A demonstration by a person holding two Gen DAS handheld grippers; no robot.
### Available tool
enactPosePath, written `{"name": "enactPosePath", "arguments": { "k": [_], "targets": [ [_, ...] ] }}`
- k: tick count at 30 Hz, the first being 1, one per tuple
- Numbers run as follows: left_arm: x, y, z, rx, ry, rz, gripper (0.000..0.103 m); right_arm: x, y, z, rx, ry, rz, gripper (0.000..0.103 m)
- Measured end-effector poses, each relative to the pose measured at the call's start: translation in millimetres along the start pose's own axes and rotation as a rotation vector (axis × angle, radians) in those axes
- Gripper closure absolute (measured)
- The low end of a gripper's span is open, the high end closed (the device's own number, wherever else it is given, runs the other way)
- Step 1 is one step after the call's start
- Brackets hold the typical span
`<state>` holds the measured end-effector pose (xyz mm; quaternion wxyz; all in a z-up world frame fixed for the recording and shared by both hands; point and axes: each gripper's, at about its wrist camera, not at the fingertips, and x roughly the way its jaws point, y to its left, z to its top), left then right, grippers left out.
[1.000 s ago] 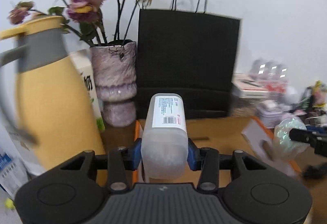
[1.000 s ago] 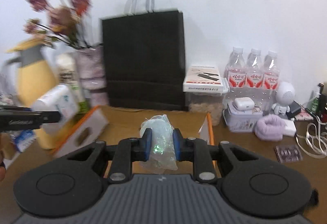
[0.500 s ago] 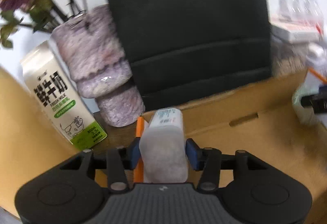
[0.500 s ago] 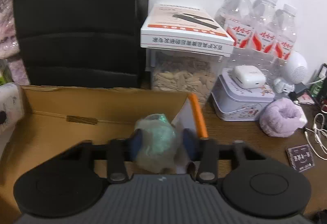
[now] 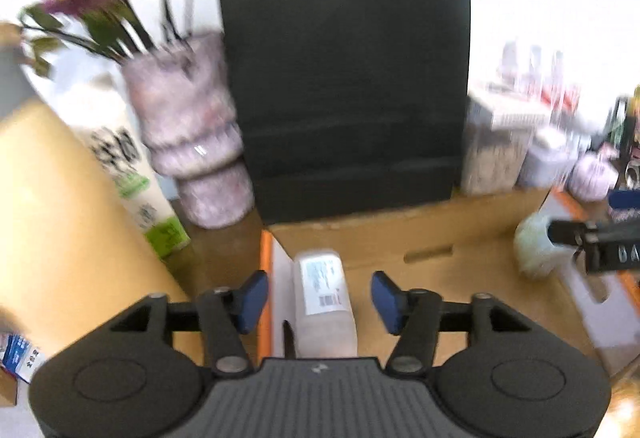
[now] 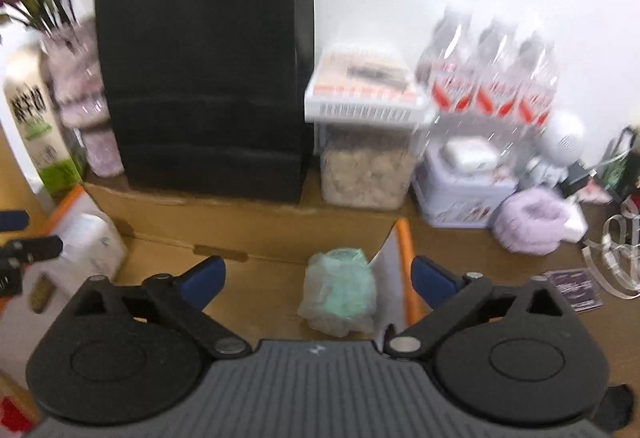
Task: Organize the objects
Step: 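Place the white container in the box with the left tool while the right tool drops the green bag in, then grasp the purple cloth pouch with the right tool and lift it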
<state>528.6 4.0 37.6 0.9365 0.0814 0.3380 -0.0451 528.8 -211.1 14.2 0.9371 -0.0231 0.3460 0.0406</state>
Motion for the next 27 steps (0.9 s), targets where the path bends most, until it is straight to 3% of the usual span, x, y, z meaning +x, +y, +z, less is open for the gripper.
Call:
{"name": "enactPosePath", "arguments": {
  "k": [1, 3, 8, 10, 13, 17, 19, 22, 27],
  "targets": [
    [-10.5, 0.0, 2.2, -0.002, -0.004, 0.01, 0.034, -13.4, 0.0, 1.6, -0.001, -0.003, -0.007, 0.0],
    [-30.6, -0.7, -0.5, -0.012, 0.0, 0.003, 0.033, -34.0, -3.0, 1.1, 0.006, -0.01, -0.001, 0.0],
    [-93.4, -4.8, -34.9, -0.056, -0.004, -0.079, 0.03, -93.0, -4.1, -33.2, 0.004, -0.028, 0.042, 0.0],
    [-121.4, -8.2, -56.9, -0.07, -0.024, -0.084, 0.023, -117.3, -1.4, -52.7, -0.005, -0.049, 0.062, 0.0],
    [-164.9, -18.2, -94.3, -0.06, -0.058, -0.117, 0.023, -156.5, 1.7, -92.8, 0.003, -0.082, 0.102, 0.0],
    [-228.5, -22.3, -160.6, -0.124, -0.125, -0.267, 0.019, -212.4, 2.4, -161.8, 0.054, -0.155, 0.154, 0.0],
    [-256.1, -26.4, -194.8, -0.165, -0.158, -0.298, 0.017, -235.5, 5.6, -192.0, 0.049, -0.163, 0.161, 0.0],
    [-292.8, -38.1, -244.4, -0.18, -0.211, -0.286, 0.011, -269.1, 8.3, -237.3, 0.064, -0.178, 0.165, 0.0],
    [-327.7, -57.6, -297.2, -0.112, -0.226, -0.165, 0.01, -304.0, 8.3, -292.6, 0.107, -0.115, 0.227, 0.0]
  ]
}}
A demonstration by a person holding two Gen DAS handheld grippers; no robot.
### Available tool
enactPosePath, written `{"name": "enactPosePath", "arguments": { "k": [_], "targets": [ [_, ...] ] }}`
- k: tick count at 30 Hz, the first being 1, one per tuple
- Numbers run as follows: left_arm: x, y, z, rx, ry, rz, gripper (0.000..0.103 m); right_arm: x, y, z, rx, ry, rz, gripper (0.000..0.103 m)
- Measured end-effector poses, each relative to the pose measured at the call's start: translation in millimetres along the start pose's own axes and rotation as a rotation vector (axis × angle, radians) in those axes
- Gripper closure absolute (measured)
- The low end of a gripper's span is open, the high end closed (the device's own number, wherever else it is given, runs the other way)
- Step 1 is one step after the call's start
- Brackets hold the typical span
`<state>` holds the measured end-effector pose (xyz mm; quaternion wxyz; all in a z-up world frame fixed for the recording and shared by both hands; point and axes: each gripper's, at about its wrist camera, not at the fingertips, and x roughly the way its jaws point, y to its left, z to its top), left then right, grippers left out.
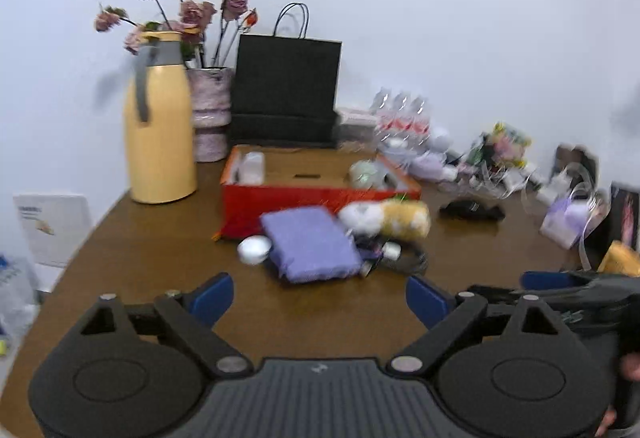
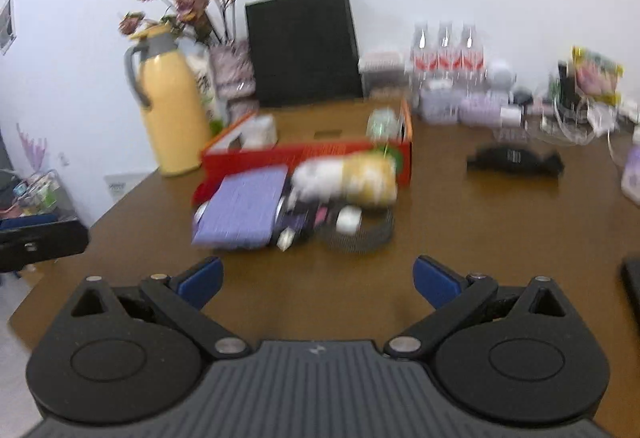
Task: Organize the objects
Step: 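Grasp the purple cloth pouch with the right tool and lift it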
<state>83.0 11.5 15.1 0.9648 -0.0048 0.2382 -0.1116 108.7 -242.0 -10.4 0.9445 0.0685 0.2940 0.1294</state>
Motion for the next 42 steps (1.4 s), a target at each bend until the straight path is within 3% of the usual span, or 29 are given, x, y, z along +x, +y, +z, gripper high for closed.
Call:
{"name": "enactPosePath", "arguments": {
  "k": [3, 7, 11, 13, 16, 21, 25, 28, 29, 32, 37, 41, 42],
  "targets": [
    [-10.3, -4.1, -7.3, 0.013, 0.02, -0.038, 0.01, -17.9, -0.5, -6.8, -0.002, 0.034, 0.043, 0.0],
    [-1.8, -3.0, -1.7, 0.01, -0.025, -0.039, 0.01, -29.4, 3.2, 5.7, -0.016, -0.06, 0.025, 0.0],
    [37.2, 9.9, 14.3, 0.001, -0.01, -0.014, 0.014, -1.5, 9.7, 17.0, -0.066, -0.101, 0.01, 0.001],
    [57.4, 20.0, 21.7, -0.019, 0.006, -0.011, 0.021, 19.2, 16.5, 21.3, -0.095, -0.093, 0.022, 0.004],
    [85.1, 33.7, 22.4, -0.033, 0.015, -0.009, 0.03, 57.7, 23.9, 27.9, -0.083, -0.058, 0.057, 0.013],
    [127.5, 52.5, 14.2, -0.063, 0.035, 0.014, 0.04, 124.0, 20.0, 32.2, 0.106, 0.034, 0.126, 0.037],
    [147.7, 62.5, 10.4, -0.081, 0.057, 0.044, 0.042, 163.6, 9.8, 24.0, 0.335, 0.07, 0.16, 0.039],
    [153.2, 67.3, 9.4, -0.098, 0.062, 0.044, 0.042, 181.7, 5.3, 17.2, 0.473, 0.084, 0.221, 0.065],
    [154.4, 68.2, 9.7, -0.1, 0.065, 0.043, 0.042, 185.3, 6.2, 16.4, 0.49, 0.091, 0.22, 0.081],
    [153.4, 67.7, 9.8, -0.094, 0.068, 0.049, 0.042, 180.9, 9.8, 14.7, 0.482, 0.062, 0.222, 0.095],
    [133.6, 61.3, 3.8, -0.07, 0.059, 0.046, 0.041, 144.2, 4.2, 10.2, 0.413, 0.09, 0.325, 0.097],
    [114.5, 52.4, -2.0, -0.036, 0.071, 0.022, 0.038, 111.3, -14.9, -2.3, 0.326, 0.247, 0.462, 0.097],
    [109.2, 49.9, -4.2, -0.029, 0.067, 0.009, 0.033, 102.7, -20.8, -4.4, 0.293, 0.296, 0.456, 0.097]
  ]
}}
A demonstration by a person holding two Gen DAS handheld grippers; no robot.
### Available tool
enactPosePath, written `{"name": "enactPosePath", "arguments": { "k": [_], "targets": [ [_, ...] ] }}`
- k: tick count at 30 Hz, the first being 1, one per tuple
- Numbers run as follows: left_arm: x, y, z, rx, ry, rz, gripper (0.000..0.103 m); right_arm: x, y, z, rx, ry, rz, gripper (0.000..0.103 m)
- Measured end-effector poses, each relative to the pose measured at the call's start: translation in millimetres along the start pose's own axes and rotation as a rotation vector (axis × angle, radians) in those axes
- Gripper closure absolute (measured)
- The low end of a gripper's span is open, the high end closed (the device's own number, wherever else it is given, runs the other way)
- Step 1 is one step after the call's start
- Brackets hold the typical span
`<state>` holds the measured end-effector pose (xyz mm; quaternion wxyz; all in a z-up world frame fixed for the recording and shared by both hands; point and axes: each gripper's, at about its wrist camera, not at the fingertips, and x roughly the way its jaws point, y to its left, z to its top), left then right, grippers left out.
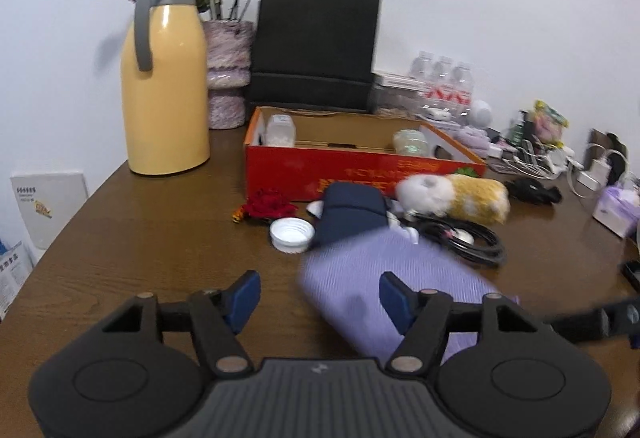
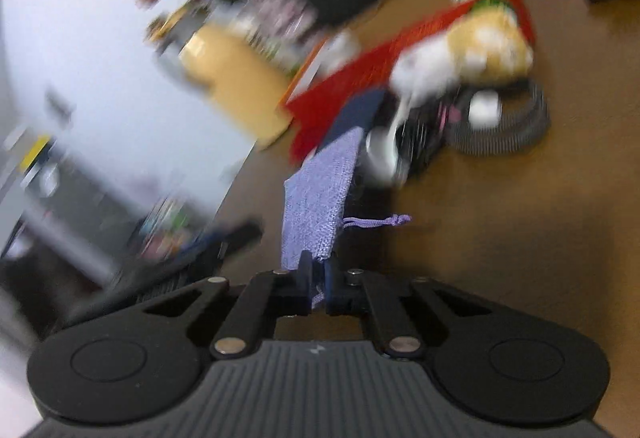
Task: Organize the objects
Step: 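Grasp the purple cloth pouch with the right tool and lift it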
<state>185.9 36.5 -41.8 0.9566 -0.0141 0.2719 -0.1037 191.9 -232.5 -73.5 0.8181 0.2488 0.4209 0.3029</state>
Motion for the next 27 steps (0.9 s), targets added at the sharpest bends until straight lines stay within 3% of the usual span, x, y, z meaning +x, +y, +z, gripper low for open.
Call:
{"name": "enactPosePath", "arguments": {
  "k": [2, 4, 7, 9, 11, 13, 17, 19, 26, 27],
  "targets": [
    [-6.8, -3.5, -7.6, 0.001, -0.01, -0.037, 0.026, -17.0, 3.2, -1.3, -0.075, -0.012, -0.153, 0.096],
    [-3.1, -8.7, -14.5, 0.0, 0.002, -0.074, 0.025, -24.2, 9.4, -1.0, -0.16, -0.069, -0.333, 0.093],
    [10.6, -18.9, -19.4, -0.014, 0.06, -0.093, 0.027, -19.8, 9.5, -1.9, -0.199, -0.146, -0.46, 0.087],
    [19.0, -23.8, -21.2, -0.028, 0.077, -0.128, 0.027, -10.4, 11.6, -5.9, -0.227, -0.15, -0.474, 0.056],
    [30.4, -31.4, -22.0, -0.018, 0.081, -0.161, 0.03, -2.4, 16.6, -13.8, -0.29, -0.161, -0.518, 0.036],
    [45.0, -40.4, -21.5, 0.01, 0.113, -0.149, 0.047, 5.1, 20.1, -17.9, -0.324, -0.183, -0.576, 0.036],
    [58.8, -52.2, -20.9, 0.042, 0.134, -0.14, 0.07, 7.6, 20.3, -19.5, -0.301, -0.206, -0.587, 0.044],
    [57.6, -58.9, -23.2, 0.077, 0.137, -0.111, 0.089, 2.1, 20.9, -20.4, -0.287, -0.222, -0.63, 0.046],
    [24.0, -62.0, -37.2, 0.081, 0.169, -0.062, 0.091, -15.1, 23.4, -35.4, -0.254, -0.293, -0.618, 0.049],
    [20.0, -62.1, -37.4, 0.071, 0.179, -0.06, 0.091, -14.5, 21.8, -37.2, -0.248, -0.288, -0.614, 0.057]
  ]
}}
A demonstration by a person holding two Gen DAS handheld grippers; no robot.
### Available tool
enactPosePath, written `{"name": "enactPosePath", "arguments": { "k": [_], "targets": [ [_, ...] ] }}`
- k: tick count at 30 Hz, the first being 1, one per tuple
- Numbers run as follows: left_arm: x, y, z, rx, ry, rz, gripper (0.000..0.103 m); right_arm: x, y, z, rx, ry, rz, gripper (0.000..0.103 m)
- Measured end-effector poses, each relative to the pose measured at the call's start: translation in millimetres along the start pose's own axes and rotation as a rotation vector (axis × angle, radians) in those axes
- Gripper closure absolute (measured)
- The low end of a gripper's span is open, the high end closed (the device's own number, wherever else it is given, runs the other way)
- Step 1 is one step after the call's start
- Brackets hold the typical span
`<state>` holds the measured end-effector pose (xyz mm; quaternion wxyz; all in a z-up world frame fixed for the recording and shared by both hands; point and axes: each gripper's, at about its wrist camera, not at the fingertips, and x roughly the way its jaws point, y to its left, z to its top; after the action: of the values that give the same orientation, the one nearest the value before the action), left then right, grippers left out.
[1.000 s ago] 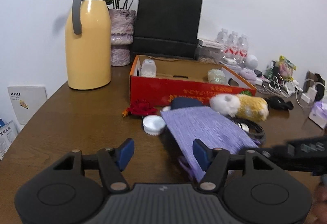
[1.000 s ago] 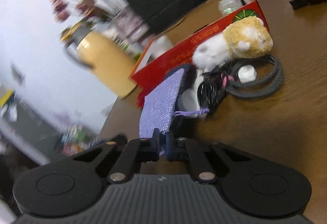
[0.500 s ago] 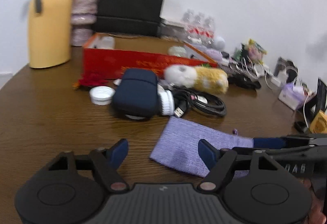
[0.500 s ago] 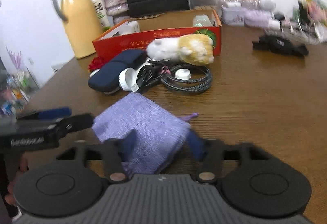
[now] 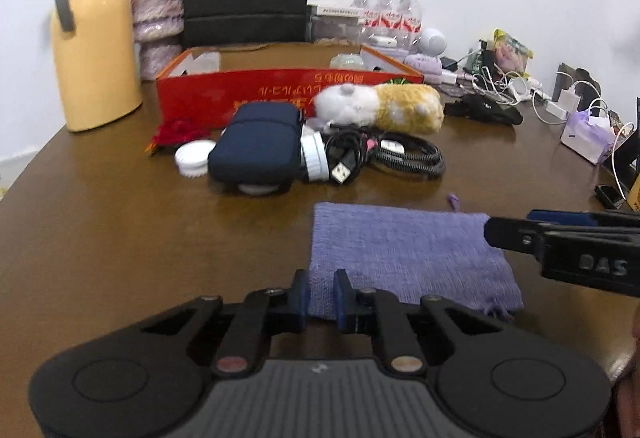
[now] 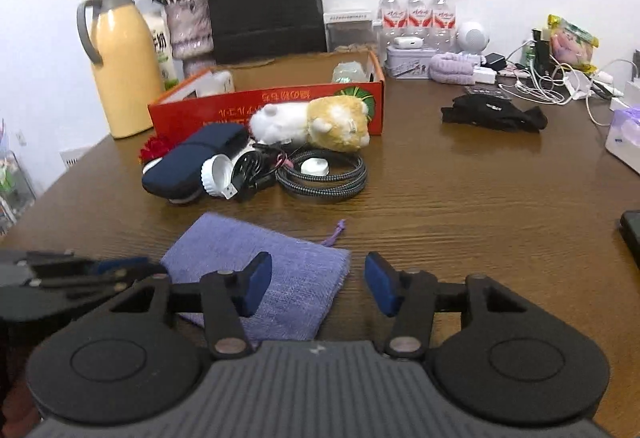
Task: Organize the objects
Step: 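Grasp the purple cloth pouch with the right tool and lift it, then carry the purple pouch into the box and release it with the right tool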
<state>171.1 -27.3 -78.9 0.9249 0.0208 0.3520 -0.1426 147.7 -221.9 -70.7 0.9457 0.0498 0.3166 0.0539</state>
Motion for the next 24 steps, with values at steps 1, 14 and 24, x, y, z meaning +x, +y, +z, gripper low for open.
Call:
{"name": "enactPosePath", "arguments": {
  "k": [1, 14, 24],
  "targets": [
    [-4.6, 0.6, -0.2, -0.011, 0.006, -0.013, 0.089, 2.1, 0.8, -1.5, -0.004, 0.012, 0.014, 0.062],
    [22.8, -10.4, 24.2, 0.026, -0.023, -0.026, 0.061, 13.2, -1.2, -10.0, -0.023, 0.053, 0.042, 0.07],
    [13.2, -21.9, -0.7, 0.032, -0.049, 0.049, 0.097, 15.9, 15.9, -16.0, -0.128, 0.011, 0.071, 0.086]
  ]
}}
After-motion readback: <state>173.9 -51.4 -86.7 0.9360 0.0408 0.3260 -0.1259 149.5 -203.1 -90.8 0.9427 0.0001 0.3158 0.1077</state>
